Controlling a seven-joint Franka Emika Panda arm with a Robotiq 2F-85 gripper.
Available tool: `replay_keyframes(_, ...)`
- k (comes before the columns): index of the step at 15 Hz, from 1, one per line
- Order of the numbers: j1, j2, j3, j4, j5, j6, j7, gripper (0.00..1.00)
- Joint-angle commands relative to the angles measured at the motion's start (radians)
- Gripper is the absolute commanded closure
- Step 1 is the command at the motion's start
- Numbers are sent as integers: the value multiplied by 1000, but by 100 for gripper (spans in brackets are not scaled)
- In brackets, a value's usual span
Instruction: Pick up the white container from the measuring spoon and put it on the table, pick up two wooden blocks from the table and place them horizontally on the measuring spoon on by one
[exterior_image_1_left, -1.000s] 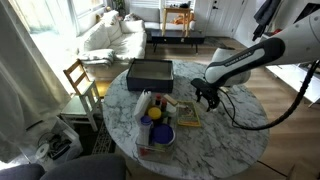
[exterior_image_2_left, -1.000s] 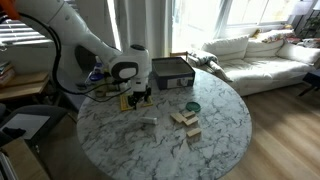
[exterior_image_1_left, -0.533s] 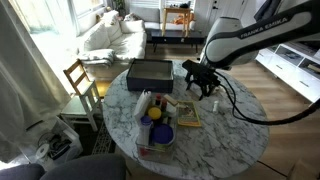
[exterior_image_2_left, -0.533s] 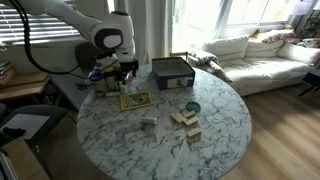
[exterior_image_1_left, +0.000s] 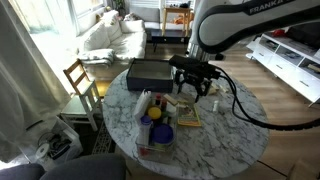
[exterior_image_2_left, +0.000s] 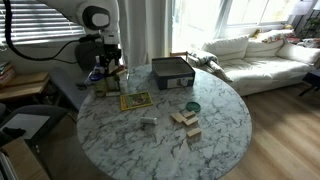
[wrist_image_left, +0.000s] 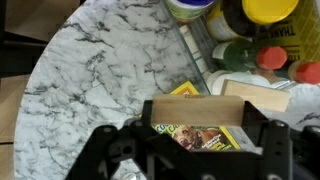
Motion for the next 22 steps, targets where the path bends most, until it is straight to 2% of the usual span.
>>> replay_keyframes(1,21,67,3,86,-63,-33,56,41)
replay_keyframes(10,41,176,-7,193,-68,4,171,41)
replay_keyframes(22,47,252,-14,277,-75,15,230,41)
